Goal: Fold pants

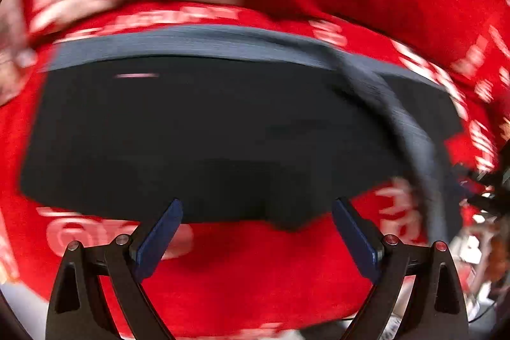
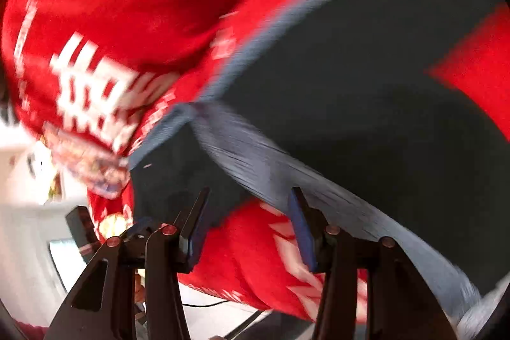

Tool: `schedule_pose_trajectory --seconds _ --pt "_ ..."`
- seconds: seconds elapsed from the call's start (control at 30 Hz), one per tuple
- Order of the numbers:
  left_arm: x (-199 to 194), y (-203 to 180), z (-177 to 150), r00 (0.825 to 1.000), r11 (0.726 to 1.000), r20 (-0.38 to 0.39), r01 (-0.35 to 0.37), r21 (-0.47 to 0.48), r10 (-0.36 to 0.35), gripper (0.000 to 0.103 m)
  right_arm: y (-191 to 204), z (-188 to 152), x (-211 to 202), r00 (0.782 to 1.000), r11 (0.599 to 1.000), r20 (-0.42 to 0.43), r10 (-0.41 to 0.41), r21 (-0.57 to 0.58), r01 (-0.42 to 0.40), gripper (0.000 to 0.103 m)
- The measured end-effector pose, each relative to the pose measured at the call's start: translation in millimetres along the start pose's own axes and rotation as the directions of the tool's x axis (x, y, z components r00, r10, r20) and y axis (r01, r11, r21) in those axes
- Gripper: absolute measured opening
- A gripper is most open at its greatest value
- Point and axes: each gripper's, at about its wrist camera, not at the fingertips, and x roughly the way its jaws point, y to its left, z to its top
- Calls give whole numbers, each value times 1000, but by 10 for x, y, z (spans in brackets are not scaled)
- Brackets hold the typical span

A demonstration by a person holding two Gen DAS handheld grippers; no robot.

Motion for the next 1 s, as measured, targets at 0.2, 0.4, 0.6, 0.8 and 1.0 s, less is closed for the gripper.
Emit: schedule_pose_trajectory --seconds 0.2,0.4,0.6,0.8,1.0 --pt "502 -1079 122 983 980 -100 162 111 -152 96 -1207 -772 -609 989 966 93 -118 242 92 52" --pt "825 -1692 84 975 968 -167 174 180 -144 96 -1813 -1276 -759 977 939 91 -193 307 157 52" --pt "992 -1939 17 968 965 -206 181 191 -141 96 -2015 -1360 -616 991 952 121 -64 307 24 49" --pt "1058 -2097 41 945 952 -265 245 182 -193 37 -1989 -1289 -743 991 962 122 52 262 -82 4" --pt "850 -2315 325 941 940 -231 290 178 -247 37 -1685 -818 -1202 972 973 192 138 156 -169 3"
